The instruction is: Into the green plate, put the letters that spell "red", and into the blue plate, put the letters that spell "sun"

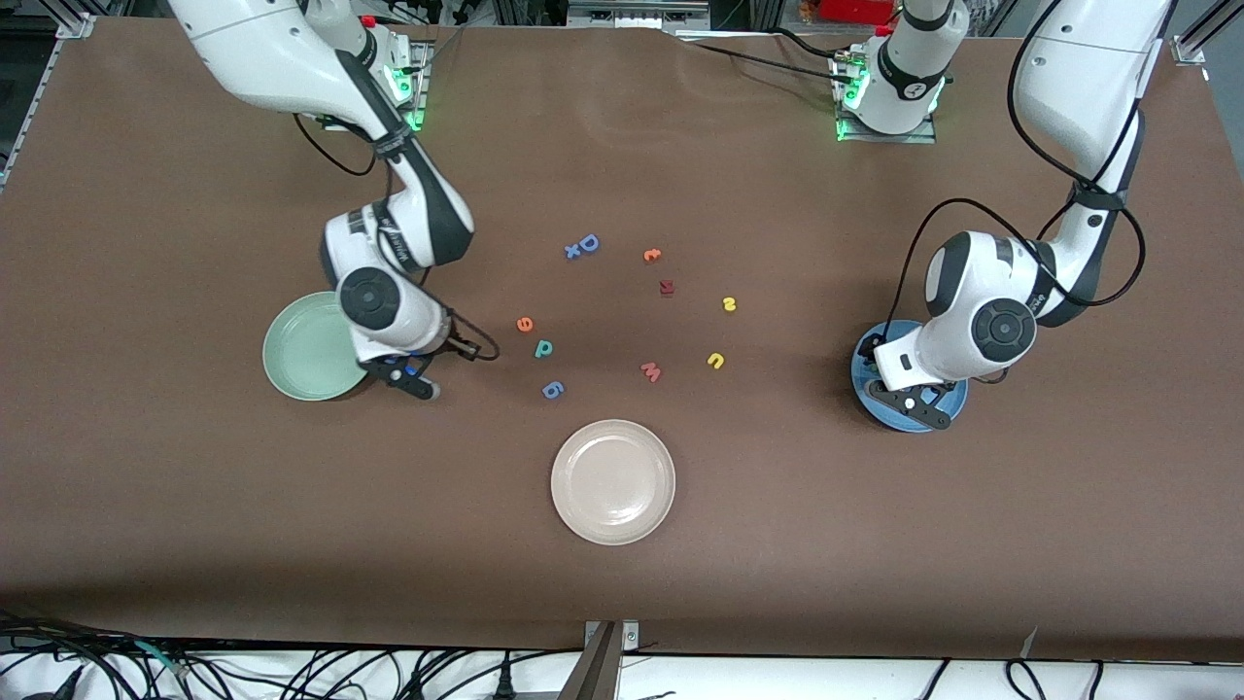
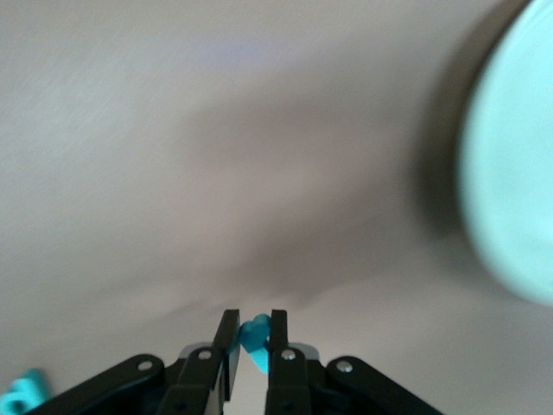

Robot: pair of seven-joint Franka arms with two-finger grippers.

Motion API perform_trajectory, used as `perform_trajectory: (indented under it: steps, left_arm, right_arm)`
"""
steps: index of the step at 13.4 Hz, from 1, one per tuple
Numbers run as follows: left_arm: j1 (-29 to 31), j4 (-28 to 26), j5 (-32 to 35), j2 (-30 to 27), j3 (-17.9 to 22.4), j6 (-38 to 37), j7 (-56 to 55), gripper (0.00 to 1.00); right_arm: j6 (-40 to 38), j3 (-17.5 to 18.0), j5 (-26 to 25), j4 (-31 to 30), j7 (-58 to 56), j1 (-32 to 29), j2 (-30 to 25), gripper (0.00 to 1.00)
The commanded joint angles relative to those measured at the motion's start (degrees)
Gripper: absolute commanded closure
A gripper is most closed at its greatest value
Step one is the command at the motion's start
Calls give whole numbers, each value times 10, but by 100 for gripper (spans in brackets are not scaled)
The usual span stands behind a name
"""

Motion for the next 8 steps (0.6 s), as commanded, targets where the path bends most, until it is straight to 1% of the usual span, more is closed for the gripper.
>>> perform_trajectory:
  steps: [1, 3, 4, 6, 8]
  left_arm:
    - [-27, -3, 15, -37, 0, -17, -12, 0]
    - [-60, 10, 15, -38, 1, -18, -38, 0]
    - [-75, 16, 15, -37, 0, -18, -74, 0]
    - [-105, 30, 15, -31, 1, -18, -140, 0]
    - [-130, 44, 15, -21, 0, -18, -177, 0]
  right_arm:
    - [-60, -63, 10, 18, -135, -4, -14, 83]
    - [-66, -109, 11, 16, -233, -8, -15, 83]
    - [-66, -116, 11, 15, -271, -24, -12, 83]
    - [-64, -115, 11, 13, -332, -68, -3, 83]
    - [-58, -114, 11, 13, -368, -90, 11, 83]
